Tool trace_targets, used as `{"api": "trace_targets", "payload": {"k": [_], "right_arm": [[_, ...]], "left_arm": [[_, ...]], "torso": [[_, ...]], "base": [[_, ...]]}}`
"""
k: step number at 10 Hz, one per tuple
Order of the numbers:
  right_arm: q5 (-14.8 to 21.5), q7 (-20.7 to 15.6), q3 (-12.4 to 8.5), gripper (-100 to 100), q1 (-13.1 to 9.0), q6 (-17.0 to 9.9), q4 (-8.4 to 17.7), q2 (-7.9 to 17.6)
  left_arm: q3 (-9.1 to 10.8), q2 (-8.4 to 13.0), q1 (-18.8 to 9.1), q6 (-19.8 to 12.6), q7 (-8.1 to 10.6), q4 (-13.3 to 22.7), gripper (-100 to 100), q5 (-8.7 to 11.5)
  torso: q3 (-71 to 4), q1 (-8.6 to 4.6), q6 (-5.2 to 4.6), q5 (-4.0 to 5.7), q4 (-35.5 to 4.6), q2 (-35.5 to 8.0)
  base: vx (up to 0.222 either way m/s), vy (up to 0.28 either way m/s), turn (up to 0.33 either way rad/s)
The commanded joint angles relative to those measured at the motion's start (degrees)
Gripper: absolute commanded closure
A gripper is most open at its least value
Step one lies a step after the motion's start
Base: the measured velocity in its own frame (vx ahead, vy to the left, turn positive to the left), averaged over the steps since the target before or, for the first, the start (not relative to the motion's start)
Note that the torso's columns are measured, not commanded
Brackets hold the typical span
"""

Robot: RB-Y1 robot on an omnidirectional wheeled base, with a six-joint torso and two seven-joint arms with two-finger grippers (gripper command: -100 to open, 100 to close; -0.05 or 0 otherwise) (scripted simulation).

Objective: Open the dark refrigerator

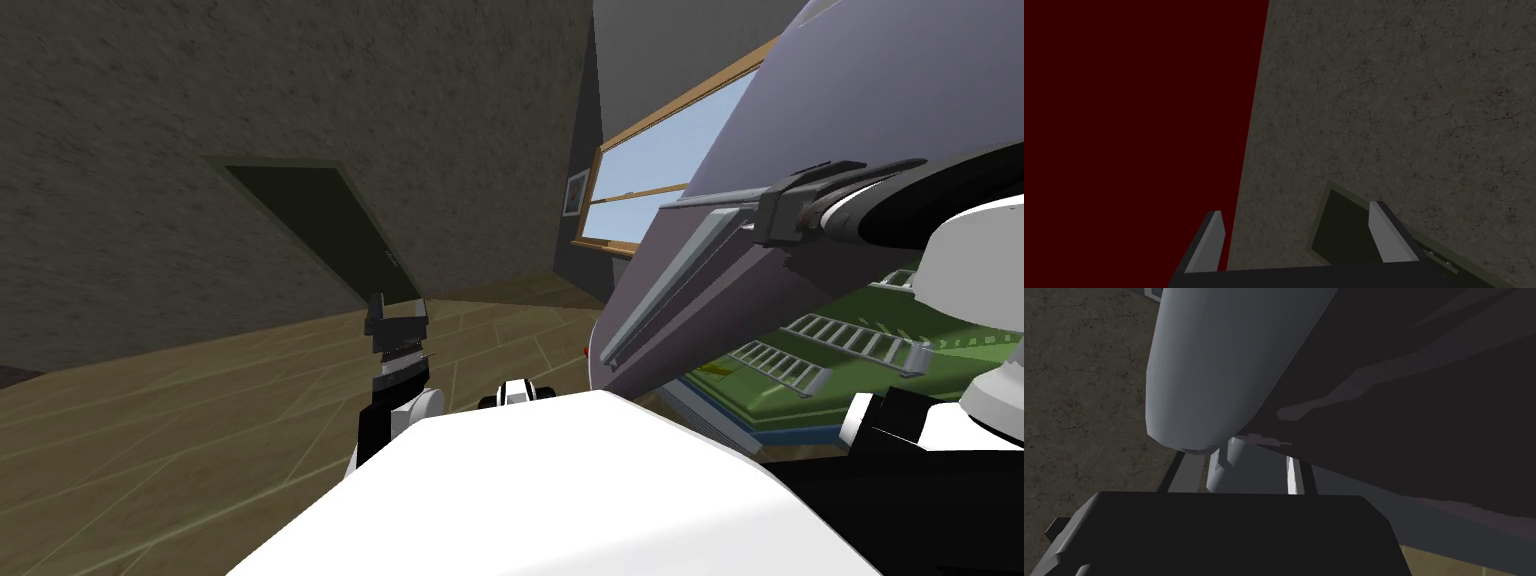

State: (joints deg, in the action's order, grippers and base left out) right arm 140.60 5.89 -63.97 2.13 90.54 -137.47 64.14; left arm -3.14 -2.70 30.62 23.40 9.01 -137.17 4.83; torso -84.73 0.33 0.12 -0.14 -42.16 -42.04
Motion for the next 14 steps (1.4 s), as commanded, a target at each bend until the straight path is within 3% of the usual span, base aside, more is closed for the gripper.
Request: {"api": "trace_targets", "payload": {"k": [1, 3, 6, 7, 10, 14], "right_arm": [[2.7, 0.8, -0.6, 100, 0.4, 2.8, -0.6, 0.7], [3.1, 1.1, -0.4, 100, 0.6, 2.9, -0.6, 0.5], [6.6, 2.0, -1.2, 100, 1.6, 5.7, -1.0, 1.0], [5.1, 1.4, -1.6, -100, 1.0, 5.4, 1.2, 2.5], [3.8, 0.9, -2.3, -100, 0.1, 5.6, 4.5, 5.6], [2.1, 0.2, -3.1, -100, -1.1, 5.8, 8.9, 9.8]], "left_arm": [[0.0, 0.0, 0.0, 0.0, 0.0, 0.0, 0, 0.0], [0.0, 0.0, 0.0, 0.0, 0.0, 0.0, 0, 0.0], [0.01, 0.0, 0.0, 0.0, 0.0, 0.0, 0, 0.0], [0.01, 0.0, 0.0, 0.0, 0.0, 0.0, 0, 0.0], [0.01, 0.0, 0.0, 0.0, 0.0, 0.0, 0, 0.0], [0.01, 0.0, 0.0, 0.0, 0.0, 0.0, 0, 0.0]], "torso": [[0.0, -0.14, -0.02, 0.01, -0.1, -0.1], [0.1, -0.33, -0.07, -0.03, -0.2, -0.2], [-0.1, -0.17, -0.06, 0.01, 0.0, 0.1], [-0.2, -0.32, -0.01, -0.01, 0.0, 0.1], [0.4, -0.83, -0.24, 0.29, -0.3, -0.7], [-0.3, -0.25, 0.01, -0.3, -0.2, 0.0]], "base": [[0.238, 0.195, 0.029], [0.167, 0.103, -0.003], [0.214, 0.119, -0.014], [0.087, 0.059, 0.006], [-0.031, 0.016, 0.015], [-0.017, 0.015, -0.006]]}}
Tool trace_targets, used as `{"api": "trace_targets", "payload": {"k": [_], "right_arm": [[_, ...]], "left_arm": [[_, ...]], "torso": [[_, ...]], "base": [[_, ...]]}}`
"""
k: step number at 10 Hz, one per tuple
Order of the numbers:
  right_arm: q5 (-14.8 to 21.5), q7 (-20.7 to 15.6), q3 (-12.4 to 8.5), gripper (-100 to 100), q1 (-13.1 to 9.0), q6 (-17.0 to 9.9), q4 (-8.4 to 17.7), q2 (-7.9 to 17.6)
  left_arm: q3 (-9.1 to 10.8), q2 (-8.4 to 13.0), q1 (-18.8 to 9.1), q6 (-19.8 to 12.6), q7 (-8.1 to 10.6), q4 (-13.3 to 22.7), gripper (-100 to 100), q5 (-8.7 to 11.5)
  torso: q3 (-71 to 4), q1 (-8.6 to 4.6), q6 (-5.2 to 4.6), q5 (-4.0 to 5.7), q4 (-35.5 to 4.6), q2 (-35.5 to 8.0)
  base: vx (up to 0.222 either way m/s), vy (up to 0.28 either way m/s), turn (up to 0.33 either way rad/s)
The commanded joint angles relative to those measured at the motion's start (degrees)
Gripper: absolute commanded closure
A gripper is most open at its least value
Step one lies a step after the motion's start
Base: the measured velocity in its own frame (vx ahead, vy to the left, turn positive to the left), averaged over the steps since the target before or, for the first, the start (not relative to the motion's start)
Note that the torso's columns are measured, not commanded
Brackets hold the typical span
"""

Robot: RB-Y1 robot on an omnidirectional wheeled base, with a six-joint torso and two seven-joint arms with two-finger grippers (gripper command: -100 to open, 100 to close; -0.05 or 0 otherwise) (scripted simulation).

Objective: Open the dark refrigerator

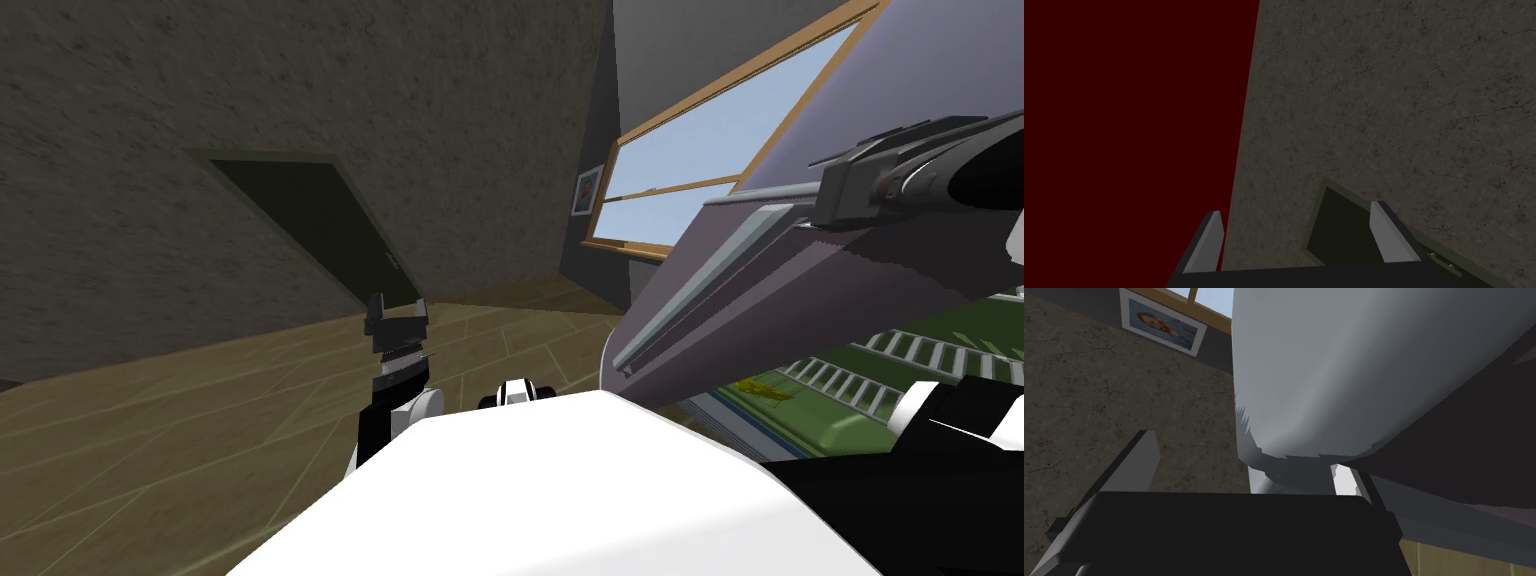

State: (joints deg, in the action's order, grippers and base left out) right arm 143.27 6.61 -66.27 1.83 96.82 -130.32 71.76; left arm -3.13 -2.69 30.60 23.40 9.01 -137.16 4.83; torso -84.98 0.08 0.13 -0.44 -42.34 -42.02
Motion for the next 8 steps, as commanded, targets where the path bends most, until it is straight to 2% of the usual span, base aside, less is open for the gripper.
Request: {"api": "trace_targets", "payload": {"k": [1, 2, 3, 8], "right_arm": [[-1.0, -0.7, -1.0, -100, -1.1, -0.4, 2.9, 3.2], [-0.9, -0.5, 0.0, -100, -0.4, 0.0, 2.8, 1.7], [-1.0, -0.6, 0.0, 0, -0.3, 0.2, 3.0, 1.7], [-1.1, -0.5, 0.2, 0, -0.1, 0.6, 3.1, 1.4]], "left_arm": [[0.0, 0.0, 0.0, 0.0, 0.0, 0.0, 0, 0.0], [0.0, 0.0, 0.0, 0.0, 0.0, 0.0, 0, 0.0], [0.0, 0.0, 0.0, 0.0, 0.0, 0.0, 0, 0.0], [0.0, 0.0, 0.0, 0.0, 0.0, 0.0, 0, 0.0]], "torso": [[-0.2, 0.02, 0.08, -0.18, 0.0, 0.1], [-0.3, 0.08, 0.11, -0.36, -0.1, 0.1], [-0.1, 0.18, 0.07, -0.13, 0.0, 0.1], [0.5, -0.06, -0.16, 0.39, 0.0, -0.4]], "base": [[-0.011, 0.031, 0.002], [-0.012, 0.012, -0.017], [-0.01, 0.003, -0.012], [0.0, 0.0, 0.0]]}}
